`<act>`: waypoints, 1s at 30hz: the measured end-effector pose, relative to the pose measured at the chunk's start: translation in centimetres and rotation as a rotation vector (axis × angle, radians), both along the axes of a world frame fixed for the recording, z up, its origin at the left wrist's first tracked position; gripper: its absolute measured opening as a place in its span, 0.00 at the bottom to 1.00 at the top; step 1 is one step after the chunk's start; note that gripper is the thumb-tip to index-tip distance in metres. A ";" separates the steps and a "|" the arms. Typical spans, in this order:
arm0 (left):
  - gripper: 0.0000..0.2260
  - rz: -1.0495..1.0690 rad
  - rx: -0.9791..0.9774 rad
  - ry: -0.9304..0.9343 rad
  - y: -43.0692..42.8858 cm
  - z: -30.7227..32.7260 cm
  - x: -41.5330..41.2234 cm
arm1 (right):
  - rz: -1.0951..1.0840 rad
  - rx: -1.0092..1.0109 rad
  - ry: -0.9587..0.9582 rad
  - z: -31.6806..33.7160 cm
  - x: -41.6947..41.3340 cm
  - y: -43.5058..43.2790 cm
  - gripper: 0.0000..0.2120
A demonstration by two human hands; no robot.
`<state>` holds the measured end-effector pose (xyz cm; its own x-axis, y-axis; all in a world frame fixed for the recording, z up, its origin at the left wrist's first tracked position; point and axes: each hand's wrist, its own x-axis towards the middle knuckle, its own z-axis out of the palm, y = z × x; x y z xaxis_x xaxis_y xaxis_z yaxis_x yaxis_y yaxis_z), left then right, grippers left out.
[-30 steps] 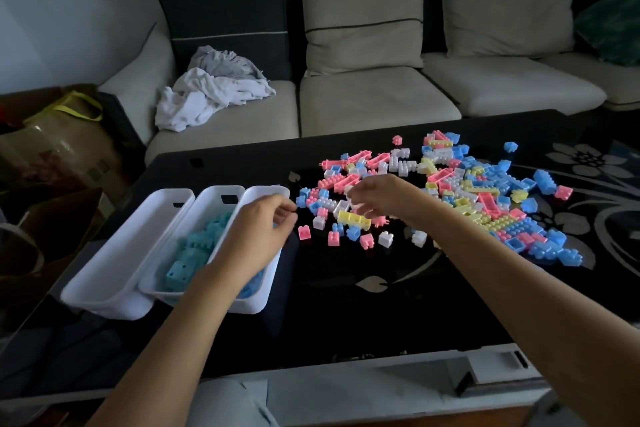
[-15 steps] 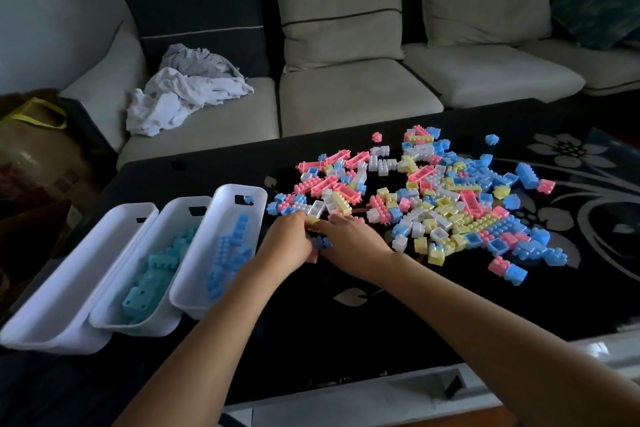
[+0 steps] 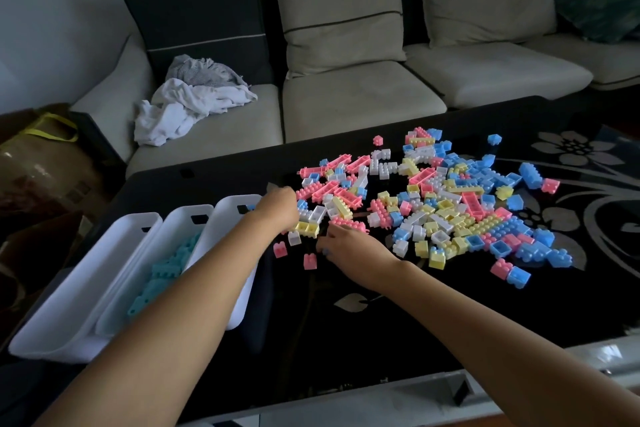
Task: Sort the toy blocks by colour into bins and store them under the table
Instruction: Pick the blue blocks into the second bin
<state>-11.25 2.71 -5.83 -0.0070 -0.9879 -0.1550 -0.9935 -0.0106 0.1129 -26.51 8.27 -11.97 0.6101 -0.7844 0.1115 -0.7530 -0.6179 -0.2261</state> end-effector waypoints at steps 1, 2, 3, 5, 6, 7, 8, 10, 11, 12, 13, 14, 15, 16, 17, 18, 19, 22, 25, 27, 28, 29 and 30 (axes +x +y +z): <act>0.19 0.043 -0.007 -0.021 -0.2 -0.4 -0.3 | -0.008 0.012 -0.020 -0.1 -0.3 0.1 0.13; 0.25 0.092 -0.008 -0.030 -0.2 -0.8 -0.8 | -0.018 0.026 -0.043 0.0 -0.6 0.2 0.14; 0.29 0.135 0.001 -0.039 -0.3 -1.2 -0.9 | -0.023 0.034 -0.060 0.0 -0.7 0.3 0.14; 0.32 0.218 0.014 -0.036 -0.2 -1.8 -1.3 | -0.024 0.039 -0.070 0.2 -1.1 0.5 0.13; 0.32 0.250 0.013 -0.028 -0.1 -2.0 -1.2 | -0.023 0.038 -0.067 0.2 -1.3 0.5 0.13; 0.31 0.264 0.012 -0.014 -0.2 -2.1 -1.1 | -0.022 0.039 -0.065 0.3 -1.4 0.6 0.13; 0.28 0.262 0.022 0.015 -0.1 -2.1 -1.0 | -0.021 0.045 -0.054 0.4 -1.5 0.6 0.13; 0.15 0.197 0.043 0.095 0.3 -2.1 -1.1 | -0.017 0.060 -0.037 0.5 -1.8 0.5 0.14; 0.07 0.160 0.065 0.136 0.7 -1.9 -1.1 | -0.020 0.075 -0.035 0.7 -1.9 0.5 0.14; 0.08 0.135 0.081 0.194 0.7 -2.1 -1.1 | -0.023 0.093 -0.039 0.8 -2.0 0.6 0.14; 0.11 0.116 0.109 0.243 0.8 -2.2 -1.0 | -0.025 0.113 -0.046 1.0 -2.2 0.6 0.13; 0.10 0.116 0.137 0.311 0.9 -2.1 -1.0 | -0.026 0.133 -0.052 1.2 -2.3 0.6 0.13; 0.07 0.133 0.167 0.359 1.0 -1.9 -0.8 | -0.030 0.158 -0.063 1.4 -2.5 0.7 0.13; 0.05 0.146 0.197 0.396 1.1 -1.8 -0.7 | -0.038 0.180 -0.081 1.7 -2.8 0.7 0.13; 0.06 0.160 0.224 0.430 1.2 -1.6 -0.6 | -0.050 0.198 -0.103 1.8 -3.0 0.8 0.12; 0.09 0.166 0.246 0.455 1.2 -1.5 -0.5 | -0.064 0.212 -0.122 1.9 -3.4 0.8 0.12; 0.10 0.168 0.257 0.470 1.1 -1.4 -0.4 | -0.079 0.221 -0.138 2.0 -3.7 0.8 0.12; 0.10 0.178 0.264 0.522 1.4 -1.0 -0.6 | -0.119 0.247 -0.189 2.2 -4.6 0.6 0.11; 0.11 0.197 0.296 0.573 1.5 -0.8 -0.8 | -0.154 0.254 -0.269 2.4 -5.6 0.5 0.09; 0.11 0.217 0.306 0.632 1.5 -0.5 -1.0 | -0.183 0.268 -0.312 2.7 -6.1 0.5 0.08; 0.10 0.223 0.296 0.654 1.5 -0.4 -1.0 | -0.195 0.265 -0.317 2.9 -6.2 0.5 0.08; 0.10 0.231 0.285 0.675 1.5 -0.3 -1.1 | -0.203 0.255 -0.321 3.1 -6.4 0.5 0.09; 0.10 0.236 0.266 0.692 1.5 -0.1 -1.1 | -0.212 0.246 -0.329 3.3 -6.5 0.5 0.10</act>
<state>-12.34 4.24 -5.96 0.0173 -0.9055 -0.4241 -0.6660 -0.3268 0.6706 -33.01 8.75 -8.69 0.3964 -0.9156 0.0674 -0.7211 -0.3560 -0.5944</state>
